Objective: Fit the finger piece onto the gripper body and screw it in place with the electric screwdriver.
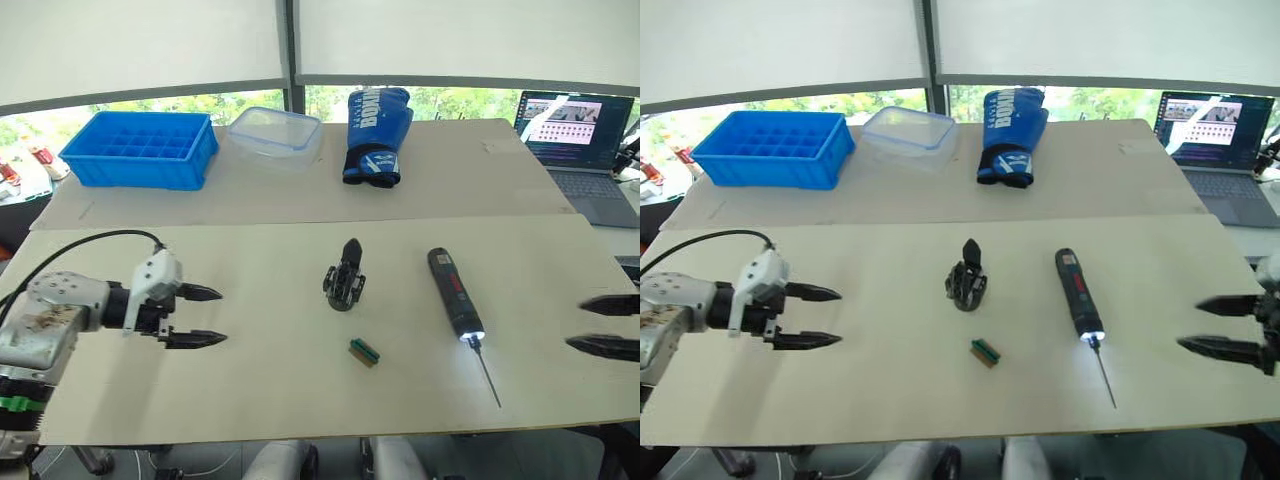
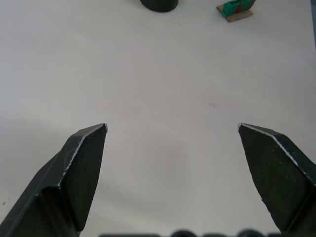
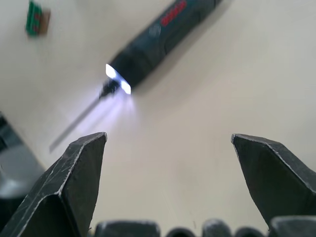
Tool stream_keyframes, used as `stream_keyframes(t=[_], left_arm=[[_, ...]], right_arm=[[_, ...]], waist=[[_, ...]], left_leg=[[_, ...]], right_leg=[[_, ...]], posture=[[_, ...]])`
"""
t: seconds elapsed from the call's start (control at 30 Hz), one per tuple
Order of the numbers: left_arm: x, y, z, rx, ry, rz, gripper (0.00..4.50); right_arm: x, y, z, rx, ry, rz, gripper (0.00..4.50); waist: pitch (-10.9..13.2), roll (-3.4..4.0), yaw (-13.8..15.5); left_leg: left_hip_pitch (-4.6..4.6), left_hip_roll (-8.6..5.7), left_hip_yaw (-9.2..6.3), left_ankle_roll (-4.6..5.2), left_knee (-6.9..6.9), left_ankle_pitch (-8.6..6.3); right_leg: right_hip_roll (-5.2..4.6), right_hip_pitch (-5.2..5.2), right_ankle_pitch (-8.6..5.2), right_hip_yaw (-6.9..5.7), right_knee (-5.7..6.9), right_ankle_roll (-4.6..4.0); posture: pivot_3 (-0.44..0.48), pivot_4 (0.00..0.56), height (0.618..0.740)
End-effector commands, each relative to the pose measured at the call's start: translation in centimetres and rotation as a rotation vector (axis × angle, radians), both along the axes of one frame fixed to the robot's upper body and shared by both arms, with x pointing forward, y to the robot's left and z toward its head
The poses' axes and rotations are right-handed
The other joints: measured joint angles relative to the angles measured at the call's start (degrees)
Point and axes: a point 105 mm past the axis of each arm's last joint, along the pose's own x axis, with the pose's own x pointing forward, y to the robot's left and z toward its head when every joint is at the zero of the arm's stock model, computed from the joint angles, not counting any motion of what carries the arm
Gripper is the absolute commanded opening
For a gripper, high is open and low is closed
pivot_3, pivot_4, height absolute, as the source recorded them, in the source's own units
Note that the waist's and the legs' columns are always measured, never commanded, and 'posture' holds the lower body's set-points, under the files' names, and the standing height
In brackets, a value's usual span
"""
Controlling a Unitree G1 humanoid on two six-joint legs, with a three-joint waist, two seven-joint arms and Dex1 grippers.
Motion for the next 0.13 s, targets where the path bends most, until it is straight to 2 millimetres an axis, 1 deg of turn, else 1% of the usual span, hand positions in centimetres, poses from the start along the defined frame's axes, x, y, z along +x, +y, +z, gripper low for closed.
stream_keyframes(t=[0.03, 0.13], left_arm=[[0.33, 0.23, 0.47, -0.016, -0.008, -0.029, 4.5], [0.66, -0.08, -0.45, -0.029, 0.023, -0.037, 4.5]], right_arm=[[1.04, -0.96, 2.32, -0.022, -0.107, -0.013, 4.48], [1.81, -0.62, 2.46, -0.015, -0.102, 0.002, 4.48]], waist=[[0.0, -0.02, -0.6], [0.0, -0.02, -0.8]], left_leg=[[0.09, 0.03, 0.03, -0.02, 0.0, 0.0], [0.25, 0.14, 0.04, -0.12, -0.08, 0.05]], right_leg=[[-0.08, 0.06, 0.0, 0.05, 0.04, 0.0], [-0.07, 0.1, 0.0, 0.03, 0.11, -0.04]], posture=[[0.0, 0.15, 0.74], [0.0, 0.15, 0.74]])
